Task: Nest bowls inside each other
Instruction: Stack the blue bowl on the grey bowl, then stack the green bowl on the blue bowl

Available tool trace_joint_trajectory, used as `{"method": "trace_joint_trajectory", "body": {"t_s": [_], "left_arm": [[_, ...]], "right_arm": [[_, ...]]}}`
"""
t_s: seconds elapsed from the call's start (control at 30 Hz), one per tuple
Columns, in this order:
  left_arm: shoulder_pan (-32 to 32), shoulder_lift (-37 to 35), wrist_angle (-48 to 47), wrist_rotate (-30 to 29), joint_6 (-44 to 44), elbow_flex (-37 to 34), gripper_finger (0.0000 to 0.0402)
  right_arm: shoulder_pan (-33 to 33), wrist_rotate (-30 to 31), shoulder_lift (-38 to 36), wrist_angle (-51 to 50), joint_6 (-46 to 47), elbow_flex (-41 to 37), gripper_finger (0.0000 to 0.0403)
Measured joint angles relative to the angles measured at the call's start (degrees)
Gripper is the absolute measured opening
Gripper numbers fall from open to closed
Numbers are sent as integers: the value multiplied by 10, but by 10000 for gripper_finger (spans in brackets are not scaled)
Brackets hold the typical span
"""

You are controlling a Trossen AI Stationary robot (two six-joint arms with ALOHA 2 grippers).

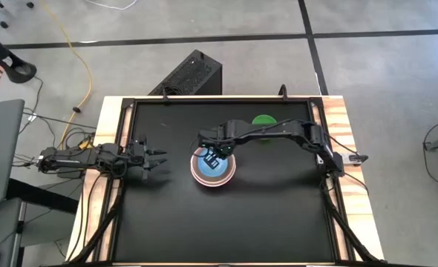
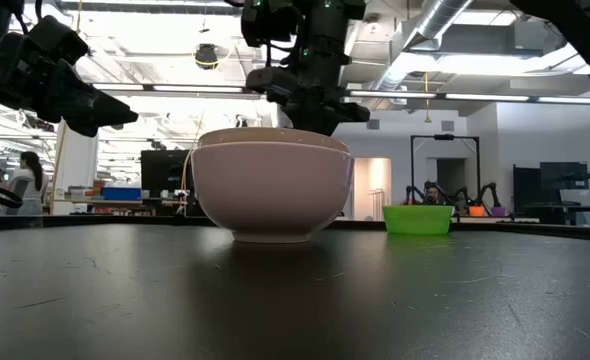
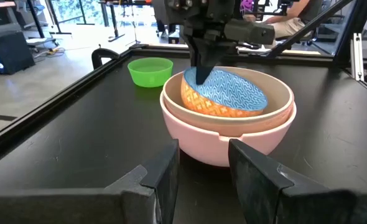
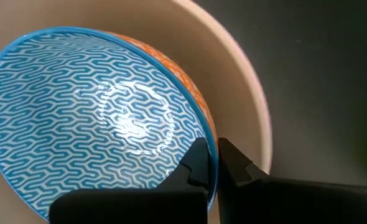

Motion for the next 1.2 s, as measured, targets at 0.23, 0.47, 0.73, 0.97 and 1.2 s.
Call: {"method": "trace_joint_trajectory", "body": {"t_s": [0.23, 0.47, 0.73, 0.97, 1.2], "left_arm": [[0, 0, 0, 0, 0, 0, 128], [0, 0, 0, 0, 0, 0, 128], [0, 0, 0, 0, 0, 0, 128], [0, 0, 0, 0, 0, 0, 128], [0, 0, 0, 0, 0, 0, 128]], "right_arm": [[5, -2, 4, 4, -16, 0, 35], [10, 3, 4, 0, -21, 0, 77], [10, 6, -5, -31, -34, 12, 87], [12, 19, -7, -103, -67, 68, 87], [-7, 86, -66, -171, -97, 47, 86]]}}
